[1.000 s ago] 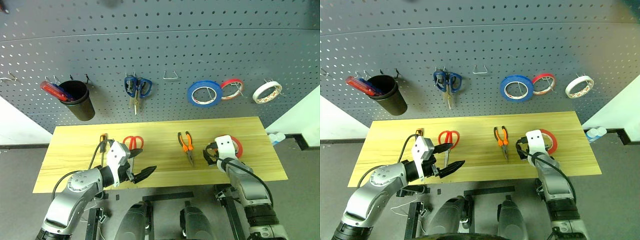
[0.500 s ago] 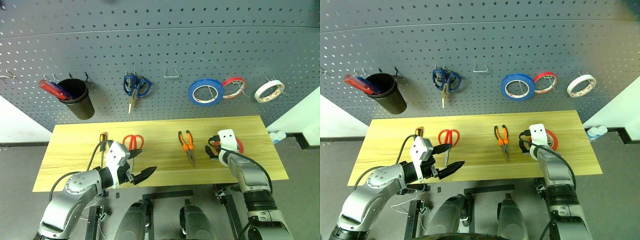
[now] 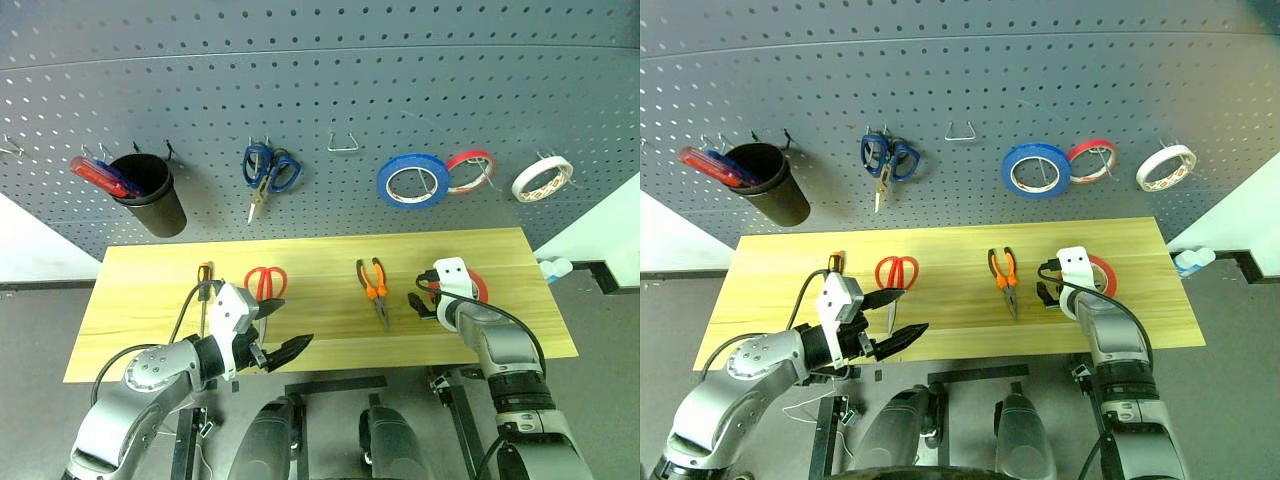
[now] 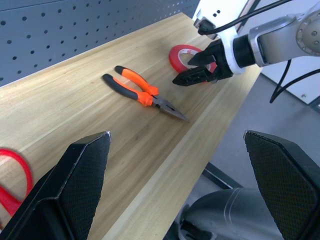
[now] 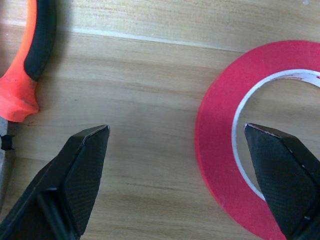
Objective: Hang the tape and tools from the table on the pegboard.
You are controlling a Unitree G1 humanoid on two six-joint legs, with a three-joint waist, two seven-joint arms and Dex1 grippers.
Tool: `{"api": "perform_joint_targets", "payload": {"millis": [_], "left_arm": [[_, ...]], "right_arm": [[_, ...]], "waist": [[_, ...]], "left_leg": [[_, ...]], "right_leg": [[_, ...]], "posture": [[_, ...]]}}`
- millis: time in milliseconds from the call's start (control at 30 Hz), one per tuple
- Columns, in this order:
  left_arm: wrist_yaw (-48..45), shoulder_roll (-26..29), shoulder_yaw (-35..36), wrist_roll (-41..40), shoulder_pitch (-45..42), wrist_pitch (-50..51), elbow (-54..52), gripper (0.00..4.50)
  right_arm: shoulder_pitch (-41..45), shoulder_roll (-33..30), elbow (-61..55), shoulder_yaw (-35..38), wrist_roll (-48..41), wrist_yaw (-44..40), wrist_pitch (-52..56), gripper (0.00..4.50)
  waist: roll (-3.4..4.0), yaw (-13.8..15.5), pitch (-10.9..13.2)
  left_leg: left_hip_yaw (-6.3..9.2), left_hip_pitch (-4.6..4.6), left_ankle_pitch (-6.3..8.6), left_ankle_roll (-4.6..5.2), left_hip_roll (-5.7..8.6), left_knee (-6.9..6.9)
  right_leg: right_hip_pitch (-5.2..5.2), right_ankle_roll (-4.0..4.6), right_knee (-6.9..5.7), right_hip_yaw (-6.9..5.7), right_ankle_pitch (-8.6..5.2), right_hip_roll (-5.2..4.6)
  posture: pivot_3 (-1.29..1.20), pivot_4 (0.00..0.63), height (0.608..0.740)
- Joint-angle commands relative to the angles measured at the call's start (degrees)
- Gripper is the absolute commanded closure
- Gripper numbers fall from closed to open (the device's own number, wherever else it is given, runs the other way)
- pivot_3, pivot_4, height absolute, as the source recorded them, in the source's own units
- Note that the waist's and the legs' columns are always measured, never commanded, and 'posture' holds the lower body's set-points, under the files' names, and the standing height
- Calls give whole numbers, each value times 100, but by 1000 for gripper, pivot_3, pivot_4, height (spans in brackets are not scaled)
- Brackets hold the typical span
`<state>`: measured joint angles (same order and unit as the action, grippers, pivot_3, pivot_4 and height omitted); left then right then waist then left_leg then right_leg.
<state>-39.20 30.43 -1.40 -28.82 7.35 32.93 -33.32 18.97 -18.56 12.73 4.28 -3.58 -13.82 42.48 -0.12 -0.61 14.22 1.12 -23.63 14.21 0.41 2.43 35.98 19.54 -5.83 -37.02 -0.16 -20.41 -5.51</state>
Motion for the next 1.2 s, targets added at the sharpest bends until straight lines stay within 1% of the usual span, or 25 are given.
{"api": "perform_joint_targets", "payload": {"millis": [33,167,267,533,633,800,933,967,1200], "left_arm": [[63,27,52,-186,119,73,-391,37],[140,44,74,-272,226,165,-550,37],[176,76,118,-337,293,217,-643,37],[282,123,134,-455,370,281,-757,37],[310,129,129,-478,341,283,-740,0],[356,133,223,-525,275,246,-692,0],[347,118,285,-554,274,217,-700,0],[345,113,288,-558,279,220,-711,0],[322,86,240,-522,254,197,-677,0]], "right_arm": [[34,-46,-109,0,-27,-40,87,0],[63,-78,-34,-17,1,-76,113,0],[94,-111,43,-18,30,-75,114,0],[210,-135,211,-13,87,11,67,0],[234,-134,256,3,99,58,59,610],[272,-136,345,1,102,85,-8,2338],[296,-144,404,8,105,83,-51,3631],[301,-148,417,9,106,81,-61,3804],[281,-259,266,77,83,47,-15,3813]], "waist": [[-2,0,28],[0,-1,73],[-1,-7,82],[-27,-2,128],[-27,-1,129],[-27,2,129],[-27,4,129],[-27,4,129],[-27,10,128]], "left_leg": [[0,-2,0,0,0,0],[1,-25,0,0,0,3],[0,-76,-6,-9,0,8],[3,-81,-14,-20,0,8],[3,-80,-14,-20,0,8],[4,-80,-15,-21,0,7],[4,-80,-16,-23,0,8],[4,-80,-16,-23,0,8],[5,-80,-18,-26,0,9]], "right_leg": [[2,0,1,0,0,0],[20,0,1,0,0,-1],[72,-3,-10,-1,2,1],[75,-4,-13,-7,2,3],[75,-4,-13,-7,3,3],[76,-5,-14,-8,3,4],[75,-5,-14,-9,3,4],[75,-5,-15,-9,3,5],[75,-7,-17,-9,4,5]], "posture": [[86,281,740],[88,293,740],[91,301,740],[92,306,740],[94,301,740],[99,297,740],[101,298,740],[101,298,740],[96,286,740]]}}
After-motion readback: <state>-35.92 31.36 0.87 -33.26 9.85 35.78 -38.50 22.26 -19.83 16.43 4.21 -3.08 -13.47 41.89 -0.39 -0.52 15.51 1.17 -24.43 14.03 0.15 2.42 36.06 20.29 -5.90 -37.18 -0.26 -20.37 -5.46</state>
